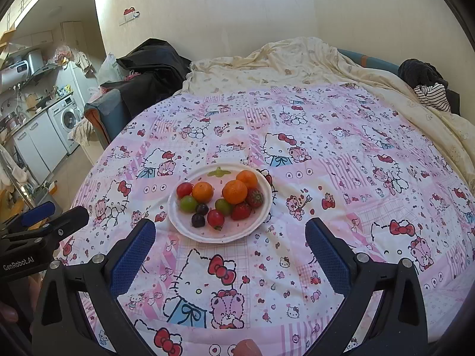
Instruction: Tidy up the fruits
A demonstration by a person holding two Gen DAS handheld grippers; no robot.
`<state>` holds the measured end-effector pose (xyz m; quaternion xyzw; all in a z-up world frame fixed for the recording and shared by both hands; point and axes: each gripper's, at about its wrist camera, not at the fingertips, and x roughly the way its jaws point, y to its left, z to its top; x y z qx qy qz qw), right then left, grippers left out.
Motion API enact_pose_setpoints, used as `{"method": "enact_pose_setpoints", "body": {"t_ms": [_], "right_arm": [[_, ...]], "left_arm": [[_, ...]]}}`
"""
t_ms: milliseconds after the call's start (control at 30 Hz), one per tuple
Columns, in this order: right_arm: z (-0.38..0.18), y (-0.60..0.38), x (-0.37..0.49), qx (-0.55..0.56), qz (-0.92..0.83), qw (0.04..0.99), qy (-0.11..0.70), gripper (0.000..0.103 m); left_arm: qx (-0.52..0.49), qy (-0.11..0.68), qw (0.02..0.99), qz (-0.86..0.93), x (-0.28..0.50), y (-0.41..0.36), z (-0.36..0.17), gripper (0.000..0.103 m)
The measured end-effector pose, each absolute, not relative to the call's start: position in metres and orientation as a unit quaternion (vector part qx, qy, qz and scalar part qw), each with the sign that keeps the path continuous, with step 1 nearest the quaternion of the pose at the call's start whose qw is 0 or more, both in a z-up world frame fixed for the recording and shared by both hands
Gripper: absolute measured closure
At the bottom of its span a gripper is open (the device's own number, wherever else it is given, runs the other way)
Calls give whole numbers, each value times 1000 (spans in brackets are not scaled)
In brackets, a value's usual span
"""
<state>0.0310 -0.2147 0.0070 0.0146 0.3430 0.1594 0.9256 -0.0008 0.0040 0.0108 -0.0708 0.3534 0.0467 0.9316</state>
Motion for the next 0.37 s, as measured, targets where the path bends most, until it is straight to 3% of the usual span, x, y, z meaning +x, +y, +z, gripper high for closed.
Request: {"method": "enact_pose_setpoints", "body": {"t_ms": [367], "right_arm": [[7, -214, 31, 14, 159, 926, 343, 0]], "left_arm": [[-75, 353, 932, 41, -2, 3, 11, 0]]}}
